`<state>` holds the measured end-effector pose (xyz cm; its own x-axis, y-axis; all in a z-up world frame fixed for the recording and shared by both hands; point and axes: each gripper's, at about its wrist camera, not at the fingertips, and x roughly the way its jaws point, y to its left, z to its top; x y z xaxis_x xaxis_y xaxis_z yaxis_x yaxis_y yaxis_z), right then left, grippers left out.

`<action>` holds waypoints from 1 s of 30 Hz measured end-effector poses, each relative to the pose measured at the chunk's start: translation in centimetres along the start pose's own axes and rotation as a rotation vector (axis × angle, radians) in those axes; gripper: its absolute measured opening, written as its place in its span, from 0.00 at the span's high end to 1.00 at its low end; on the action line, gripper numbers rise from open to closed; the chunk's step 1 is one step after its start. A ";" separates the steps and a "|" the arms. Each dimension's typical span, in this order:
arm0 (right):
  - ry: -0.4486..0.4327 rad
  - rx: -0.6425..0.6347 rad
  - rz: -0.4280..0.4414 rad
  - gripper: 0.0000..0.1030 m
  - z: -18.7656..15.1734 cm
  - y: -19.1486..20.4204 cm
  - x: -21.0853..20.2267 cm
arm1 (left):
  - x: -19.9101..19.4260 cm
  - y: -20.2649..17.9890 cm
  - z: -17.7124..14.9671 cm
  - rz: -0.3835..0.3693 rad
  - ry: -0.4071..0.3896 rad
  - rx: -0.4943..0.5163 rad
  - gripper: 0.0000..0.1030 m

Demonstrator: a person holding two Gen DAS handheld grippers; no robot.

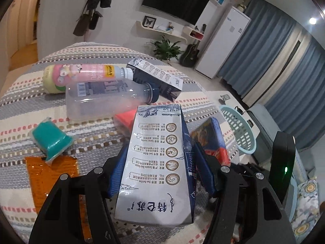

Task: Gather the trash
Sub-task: 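Grasp the white milk carton with the left tool while the right tool grasps the red-blue card box, then carry the carton and card box over the blue basket and open both tools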

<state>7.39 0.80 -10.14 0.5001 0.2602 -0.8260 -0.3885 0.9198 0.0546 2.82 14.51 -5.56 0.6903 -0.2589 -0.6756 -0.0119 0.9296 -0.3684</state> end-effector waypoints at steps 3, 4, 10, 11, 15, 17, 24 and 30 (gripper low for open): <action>-0.017 0.037 0.003 0.42 -0.1 -2.9 -0.4 | 0.6 -0.3 0.0 0.000 0.008 0.005 0.41; -0.026 0.047 0.002 0.42 -0.1 -3.9 -0.6 | 0.7 -0.5 0.1 -0.002 0.009 0.008 0.41; -0.068 0.055 0.039 0.41 0.1 -7.1 -2.3 | 1.7 -1.4 0.3 -0.017 0.020 0.026 0.41; -0.072 0.053 0.044 0.37 0.1 -7.3 -2.6 | 1.8 -1.7 0.3 -0.019 0.021 0.032 0.41; -0.060 -0.050 0.043 0.19 1.6 -6.8 -2.0 | 2.1 -2.6 0.5 -0.020 0.014 0.046 0.41; -0.058 -0.089 0.039 0.19 2.2 -6.1 -1.3 | 2.4 -3.0 0.6 -0.014 0.012 0.049 0.41; -0.003 -0.146 0.082 0.34 3.8 -4.8 2.4 | 2.9 -4.0 1.2 0.009 0.009 0.062 0.41; -0.065 -0.107 0.094 0.36 4.5 -6.6 0.7 | 3.6 -5.8 2.7 0.012 -0.008 0.090 0.41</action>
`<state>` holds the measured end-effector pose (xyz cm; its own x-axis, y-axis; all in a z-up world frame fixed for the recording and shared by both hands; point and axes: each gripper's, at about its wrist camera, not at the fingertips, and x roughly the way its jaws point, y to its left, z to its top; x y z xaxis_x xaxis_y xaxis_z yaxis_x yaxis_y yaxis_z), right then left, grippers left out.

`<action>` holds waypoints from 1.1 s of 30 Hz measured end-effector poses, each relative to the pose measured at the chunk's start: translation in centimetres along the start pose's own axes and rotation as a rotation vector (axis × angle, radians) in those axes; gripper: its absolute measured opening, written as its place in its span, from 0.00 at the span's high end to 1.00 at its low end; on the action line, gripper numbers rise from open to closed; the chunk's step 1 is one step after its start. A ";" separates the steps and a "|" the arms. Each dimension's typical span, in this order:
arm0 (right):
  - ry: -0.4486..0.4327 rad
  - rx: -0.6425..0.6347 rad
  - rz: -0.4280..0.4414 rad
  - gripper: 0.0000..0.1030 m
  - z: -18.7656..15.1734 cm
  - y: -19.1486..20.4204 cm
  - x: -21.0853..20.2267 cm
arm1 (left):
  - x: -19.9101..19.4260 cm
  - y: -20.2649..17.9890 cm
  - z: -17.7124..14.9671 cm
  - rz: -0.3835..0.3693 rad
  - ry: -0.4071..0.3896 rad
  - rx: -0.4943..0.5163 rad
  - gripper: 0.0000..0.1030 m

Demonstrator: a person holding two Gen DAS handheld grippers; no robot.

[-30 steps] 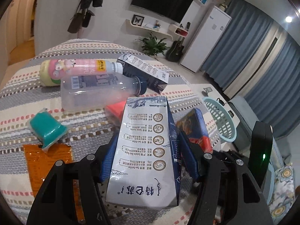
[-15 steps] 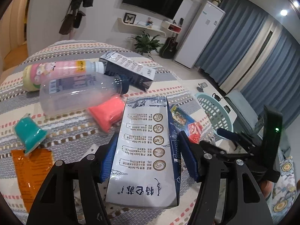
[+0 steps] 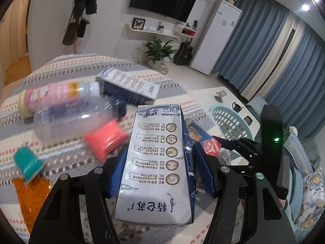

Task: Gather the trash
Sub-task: 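Carry the carton and card box over the blue basket and open both tools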

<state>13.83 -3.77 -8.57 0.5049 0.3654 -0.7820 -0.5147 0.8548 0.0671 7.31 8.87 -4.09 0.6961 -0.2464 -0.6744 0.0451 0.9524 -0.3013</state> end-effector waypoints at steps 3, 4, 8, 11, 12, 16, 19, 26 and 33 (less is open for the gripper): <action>-0.055 0.073 -0.015 0.36 0.7 -3.2 -2.1 | 0.7 -2.0 1.5 -0.008 -0.012 0.039 0.41; -0.079 0.097 -0.032 0.36 1.0 -4.5 -3.0 | 1.0 -2.9 2.1 -0.012 -0.017 0.055 0.41; -0.159 0.197 -0.098 0.36 1.2 -10.0 -6.4 | 2.4 -7.1 4.6 -0.045 -0.035 0.125 0.41; -0.187 0.264 -0.151 0.36 0.9 -13.8 -7.6 | 4.0 -10.6 6.4 -0.078 -0.048 0.178 0.41; -0.191 0.285 -0.171 0.36 0.6 -14.9 -7.9 | 4.8 -11.9 7.0 -0.091 -0.049 0.192 0.41; -0.178 0.382 -0.238 0.36 -1.1 -19.7 -7.8 | 8.2 -16.1 8.2 -0.153 -0.028 0.231 0.41; -0.148 0.449 -0.256 0.36 -2.1 -22.5 -6.9 | 11.1 -18.1 8.3 -0.191 0.018 0.223 0.41; -0.019 0.591 -0.299 0.35 -4.8 -27.6 -3.1 | 18.0 -20.3 6.9 -0.227 0.137 0.198 0.41; 0.048 0.679 -0.300 0.34 -7.1 -29.8 -0.8 | 21.3 -19.8 5.6 -0.245 0.206 0.143 0.32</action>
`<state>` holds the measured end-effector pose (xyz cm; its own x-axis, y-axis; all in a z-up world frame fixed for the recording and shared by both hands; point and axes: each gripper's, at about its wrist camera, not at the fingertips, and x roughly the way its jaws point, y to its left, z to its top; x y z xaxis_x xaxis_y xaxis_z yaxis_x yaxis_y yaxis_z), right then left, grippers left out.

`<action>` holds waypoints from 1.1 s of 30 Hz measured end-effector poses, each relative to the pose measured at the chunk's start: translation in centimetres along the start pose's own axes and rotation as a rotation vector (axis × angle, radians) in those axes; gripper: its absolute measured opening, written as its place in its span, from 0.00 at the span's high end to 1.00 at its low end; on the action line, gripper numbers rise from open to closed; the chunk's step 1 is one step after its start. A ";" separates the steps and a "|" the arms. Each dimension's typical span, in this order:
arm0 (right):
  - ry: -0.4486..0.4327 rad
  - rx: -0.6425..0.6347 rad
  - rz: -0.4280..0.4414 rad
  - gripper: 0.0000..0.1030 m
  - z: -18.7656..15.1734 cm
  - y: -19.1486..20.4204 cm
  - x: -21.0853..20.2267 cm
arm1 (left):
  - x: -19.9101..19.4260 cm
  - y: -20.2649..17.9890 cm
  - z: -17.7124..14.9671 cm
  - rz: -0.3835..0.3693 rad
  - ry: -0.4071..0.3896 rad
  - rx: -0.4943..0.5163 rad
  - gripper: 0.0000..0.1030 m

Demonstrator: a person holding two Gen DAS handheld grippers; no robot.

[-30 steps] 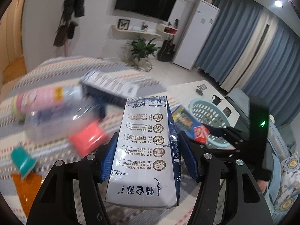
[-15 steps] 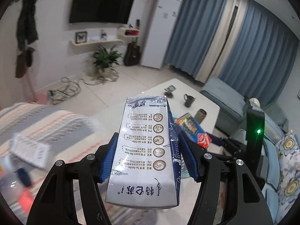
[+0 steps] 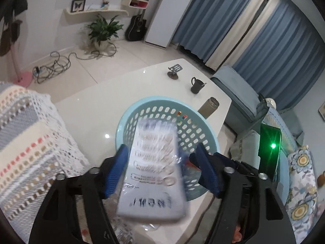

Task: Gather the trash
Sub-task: 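Carry the carton and card box over the blue basket and open both tools, then move both tools back to the bedspread toward the teal and pink bags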

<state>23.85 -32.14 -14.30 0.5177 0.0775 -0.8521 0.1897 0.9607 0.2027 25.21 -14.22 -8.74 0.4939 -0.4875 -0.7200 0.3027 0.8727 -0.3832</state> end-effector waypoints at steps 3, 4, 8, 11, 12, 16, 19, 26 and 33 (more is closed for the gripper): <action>0.015 0.025 -0.001 0.34 -0.2 -0.8 0.5 | 0.1 0.3 -0.2 0.004 0.011 -0.004 0.32; 0.016 0.029 0.000 0.34 -0.2 -1.0 0.6 | 0.0 0.4 -0.3 0.008 0.011 -0.003 0.32; 0.019 0.032 0.004 0.34 -0.7 -1.1 0.5 | -1.2 1.2 -1.1 0.007 0.002 -0.010 0.32; 0.009 0.006 0.011 0.34 -1.1 -0.1 -0.3 | -2.2 1.5 -1.4 0.008 -0.009 -0.018 0.32; -0.001 -0.006 0.011 0.34 -1.2 0.4 -0.7 | -2.9 1.8 -1.6 0.009 -0.021 -0.023 0.32; -0.057 -0.083 0.033 0.45 -1.8 3.3 -3.5 | -6.1 2.4 -2.3 0.015 -0.077 -0.041 0.32; -0.113 -0.145 0.077 0.50 -2.4 6.4 -6.4 | -9.8 2.7 -3.1 0.031 -0.144 -0.051 0.32; -0.211 -0.305 0.220 0.51 -4.7 14.5 -12.5 | -20.5 5.5 -6.4 0.157 -0.311 -0.092 0.32; -0.221 -0.524 0.339 0.51 -9.3 24.6 -15.2 | -29.6 12.5 -11.5 0.365 -0.393 -0.234 0.32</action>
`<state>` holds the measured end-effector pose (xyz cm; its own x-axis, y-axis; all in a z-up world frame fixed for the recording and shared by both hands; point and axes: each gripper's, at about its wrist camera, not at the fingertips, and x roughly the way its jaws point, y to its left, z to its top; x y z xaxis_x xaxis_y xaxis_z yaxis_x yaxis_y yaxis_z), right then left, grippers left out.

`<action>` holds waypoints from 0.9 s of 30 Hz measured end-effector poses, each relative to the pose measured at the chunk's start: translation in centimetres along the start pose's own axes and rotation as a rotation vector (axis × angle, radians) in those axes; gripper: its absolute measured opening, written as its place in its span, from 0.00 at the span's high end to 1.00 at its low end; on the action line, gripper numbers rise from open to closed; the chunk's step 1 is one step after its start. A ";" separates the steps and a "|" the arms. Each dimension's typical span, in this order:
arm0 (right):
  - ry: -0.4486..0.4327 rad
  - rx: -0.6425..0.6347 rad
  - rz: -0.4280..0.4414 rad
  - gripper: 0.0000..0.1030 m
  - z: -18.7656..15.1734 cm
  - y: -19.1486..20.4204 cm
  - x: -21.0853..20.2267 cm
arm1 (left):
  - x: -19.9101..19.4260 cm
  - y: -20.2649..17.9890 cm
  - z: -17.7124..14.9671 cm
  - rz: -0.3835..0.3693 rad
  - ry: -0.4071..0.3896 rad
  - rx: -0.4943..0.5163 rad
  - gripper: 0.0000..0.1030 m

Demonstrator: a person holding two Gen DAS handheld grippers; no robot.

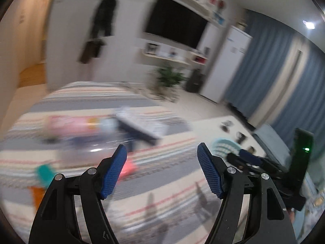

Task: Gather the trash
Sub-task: 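Move both tools back to the bedspread toward the teal and pink bags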

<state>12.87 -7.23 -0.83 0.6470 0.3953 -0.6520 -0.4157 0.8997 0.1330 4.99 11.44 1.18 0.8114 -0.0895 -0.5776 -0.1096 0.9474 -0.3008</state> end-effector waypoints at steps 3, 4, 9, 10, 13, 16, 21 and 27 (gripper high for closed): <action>0.024 -0.073 0.049 0.51 -0.2 4.3 1.4 | -1.7 4.7 -0.5 0.087 0.006 -0.057 0.32; 0.034 -0.098 0.066 0.51 -0.4 5.8 2.1 | -2.1 6.2 -1.0 0.107 0.013 -0.080 0.32; 0.087 -0.190 0.135 0.51 -1.7 11.8 5.8 | -2.4 12.0 -2.8 0.171 0.063 -0.162 0.32; 0.095 -0.199 0.136 0.50 -1.9 12.4 6.4 | -2.1 12.6 -3.0 0.180 0.069 -0.172 0.32; 0.133 -0.195 0.155 0.41 -2.1 13.7 8.9 | -1.6 14.4 -3.7 0.177 0.088 -0.197 0.30; 0.160 -0.179 0.158 0.36 -2.1 14.3 11.0 | -0.5 15.4 -4.1 0.175 0.101 -0.234 0.29; 0.177 -0.159 0.166 0.29 -2.0 14.6 12.6 | 1.1 15.7 -3.5 0.193 0.114 -0.246 0.29; 0.176 -0.194 0.149 0.29 -2.3 15.5 13.2 | 2.5 15.7 -3.9 0.241 0.130 -0.218 0.35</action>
<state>13.47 11.45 -9.07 0.4558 0.4669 -0.7578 -0.6230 0.7754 0.1030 3.02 24.85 -7.91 0.6689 0.0771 -0.7394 -0.4204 0.8595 -0.2907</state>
